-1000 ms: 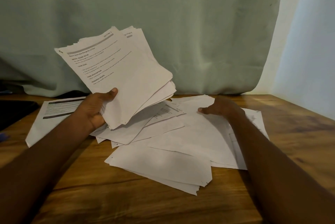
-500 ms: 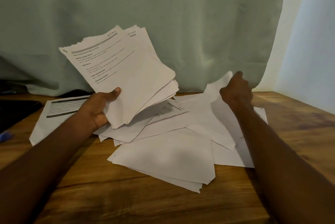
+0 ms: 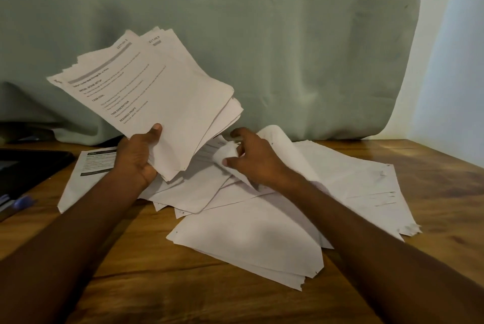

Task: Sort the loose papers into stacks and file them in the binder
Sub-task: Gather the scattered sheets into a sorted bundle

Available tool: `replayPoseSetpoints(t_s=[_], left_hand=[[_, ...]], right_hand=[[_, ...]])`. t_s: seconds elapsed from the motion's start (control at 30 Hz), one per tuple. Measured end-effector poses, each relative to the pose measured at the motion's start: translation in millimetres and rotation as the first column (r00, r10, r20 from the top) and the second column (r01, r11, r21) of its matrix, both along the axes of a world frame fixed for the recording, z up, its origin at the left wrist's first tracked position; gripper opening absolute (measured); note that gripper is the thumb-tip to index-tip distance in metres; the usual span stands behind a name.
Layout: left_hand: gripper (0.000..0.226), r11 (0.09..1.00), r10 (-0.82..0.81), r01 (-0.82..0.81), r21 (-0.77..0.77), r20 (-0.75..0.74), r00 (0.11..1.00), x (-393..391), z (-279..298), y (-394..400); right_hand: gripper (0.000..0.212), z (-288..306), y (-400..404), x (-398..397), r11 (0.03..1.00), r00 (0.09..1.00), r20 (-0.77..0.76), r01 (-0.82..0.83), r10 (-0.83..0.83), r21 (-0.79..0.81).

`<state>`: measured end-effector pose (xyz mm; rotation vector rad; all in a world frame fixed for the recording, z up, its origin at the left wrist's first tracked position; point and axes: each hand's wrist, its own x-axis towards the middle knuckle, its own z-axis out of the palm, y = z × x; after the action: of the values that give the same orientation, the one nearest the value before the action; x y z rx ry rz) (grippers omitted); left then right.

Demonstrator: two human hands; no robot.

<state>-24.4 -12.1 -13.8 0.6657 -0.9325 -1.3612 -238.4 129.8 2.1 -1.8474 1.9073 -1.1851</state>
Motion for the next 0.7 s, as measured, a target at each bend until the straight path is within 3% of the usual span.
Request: replayPoseSetpoints(t_s=[0.1,0.17,0.2,0.27,0.33,0.5,0.6,0.7], left_hand=[[0.046,1.000,-0.016,0.016,-0.008,-0.026,1.000,5,4,-3],[0.048,0.999,-0.028,0.027,-0.020,-0.035,0.999,8,6,-6],[0.049,0.999,-0.033,0.032,-0.020,-0.037,0.999,10,6,-8],[0.049,0.999,-0.040,0.039,-0.019,-0.034,0.999,14,4,-10],[0.048,0.999,-0.047,0.046,-0.014,-0.037,0.998,15,3,-10],[0.045,0.999,-0.043,0.043,0.006,-0.055,0.998,11,3,-7],[0.047,0.999,-0.032,0.033,0.012,-0.055,0.998,12,1,-9],[0.048,0.999,-0.037,0.038,0.009,-0.053,0.998,11,-1,-9]], right_hand=[[0.044,14,4,8,0.989,0.869,0.481,-0.147,0.114,0.032],[0.028,26,5,-4,0.995,0.793,0.601,-0.073,0.097,-0.065],[0.024,30,5,-15,0.991,0.831,0.554,0.031,0.045,-0.127],[0.023,34,3,-42,0.928,0.963,0.139,0.262,-0.232,-0.266],[0.028,29,2,-63,0.913,0.906,-0.208,0.313,-0.370,-0.261],[0.075,-1,-8,-85,0.941,0.896,-0.372,0.310,-0.241,0.137],[0.080,-16,-11,-88,0.895,0.848,-0.504,0.344,-0.165,0.286],[0.083,-16,-12,-91,0.881,0.834,-0.516,0.381,-0.197,0.280]])
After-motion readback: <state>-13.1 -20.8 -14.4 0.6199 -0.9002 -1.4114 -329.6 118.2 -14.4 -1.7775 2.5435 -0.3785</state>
